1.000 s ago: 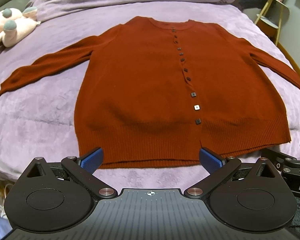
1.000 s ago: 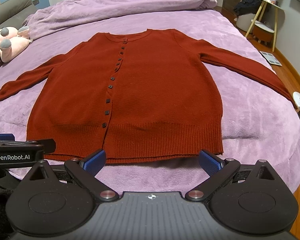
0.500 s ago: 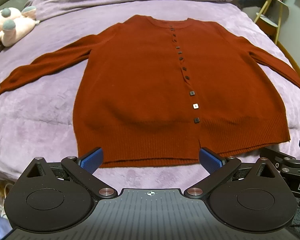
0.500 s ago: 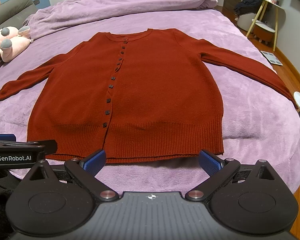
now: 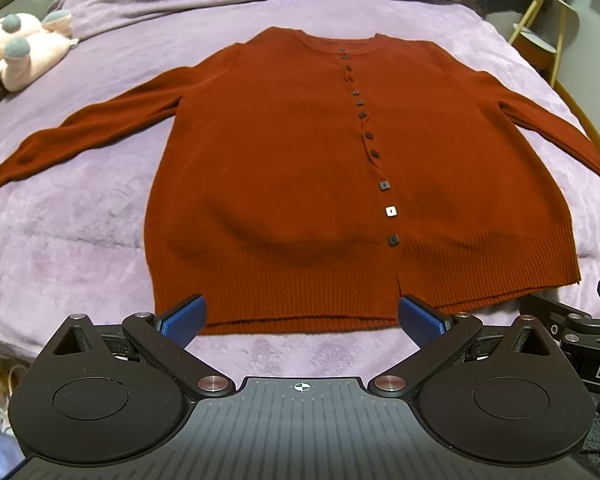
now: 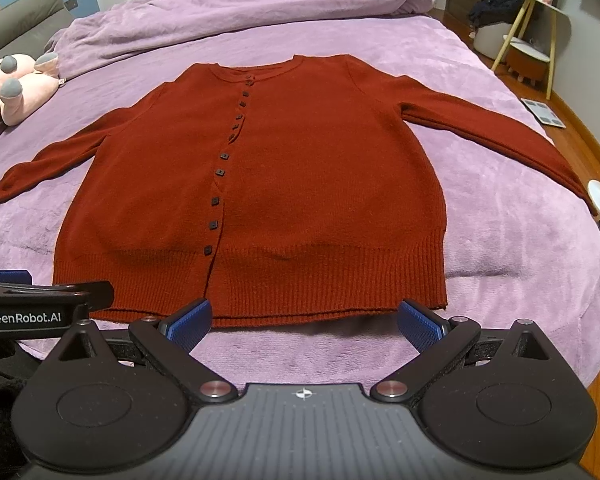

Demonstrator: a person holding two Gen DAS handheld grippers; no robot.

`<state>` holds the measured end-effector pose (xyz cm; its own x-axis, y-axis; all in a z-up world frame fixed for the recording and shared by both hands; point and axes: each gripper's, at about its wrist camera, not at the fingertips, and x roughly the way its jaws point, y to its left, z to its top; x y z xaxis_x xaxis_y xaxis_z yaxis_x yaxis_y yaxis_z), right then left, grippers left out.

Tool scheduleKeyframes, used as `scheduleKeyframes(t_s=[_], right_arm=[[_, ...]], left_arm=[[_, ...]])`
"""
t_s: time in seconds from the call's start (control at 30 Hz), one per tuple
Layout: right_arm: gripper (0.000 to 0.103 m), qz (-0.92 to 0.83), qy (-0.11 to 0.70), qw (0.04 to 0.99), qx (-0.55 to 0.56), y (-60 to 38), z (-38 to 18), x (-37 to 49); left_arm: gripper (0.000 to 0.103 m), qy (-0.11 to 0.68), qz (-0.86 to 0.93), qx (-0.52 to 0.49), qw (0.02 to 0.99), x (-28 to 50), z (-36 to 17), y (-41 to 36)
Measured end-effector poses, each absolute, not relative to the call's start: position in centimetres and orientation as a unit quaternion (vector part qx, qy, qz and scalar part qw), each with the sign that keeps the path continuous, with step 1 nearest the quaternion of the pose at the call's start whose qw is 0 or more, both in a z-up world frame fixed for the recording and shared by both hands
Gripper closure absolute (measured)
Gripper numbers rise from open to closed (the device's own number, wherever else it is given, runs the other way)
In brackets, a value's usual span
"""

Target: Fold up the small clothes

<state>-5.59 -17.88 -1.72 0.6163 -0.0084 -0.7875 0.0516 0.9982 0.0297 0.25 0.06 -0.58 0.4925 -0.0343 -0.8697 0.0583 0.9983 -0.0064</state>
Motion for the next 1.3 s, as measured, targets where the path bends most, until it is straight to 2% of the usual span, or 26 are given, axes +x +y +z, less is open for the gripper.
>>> scheduleKeyframes(t_s=[0.8,1.3], right_arm=[[0.004,-0.009,0.448,0.892,0.052,-19.0,-2.6,-4.8],[0.004,0.052,0.478,0.86,0.172,-22.0,-5.3,-3.3]], left_arm=[[0.0,0.522,-0.022,0.021,0.852,0.9,-1.3,-0.5],[0.0,0.543,-0.043,0.006,0.839,1.8,-2.7,-0.7]])
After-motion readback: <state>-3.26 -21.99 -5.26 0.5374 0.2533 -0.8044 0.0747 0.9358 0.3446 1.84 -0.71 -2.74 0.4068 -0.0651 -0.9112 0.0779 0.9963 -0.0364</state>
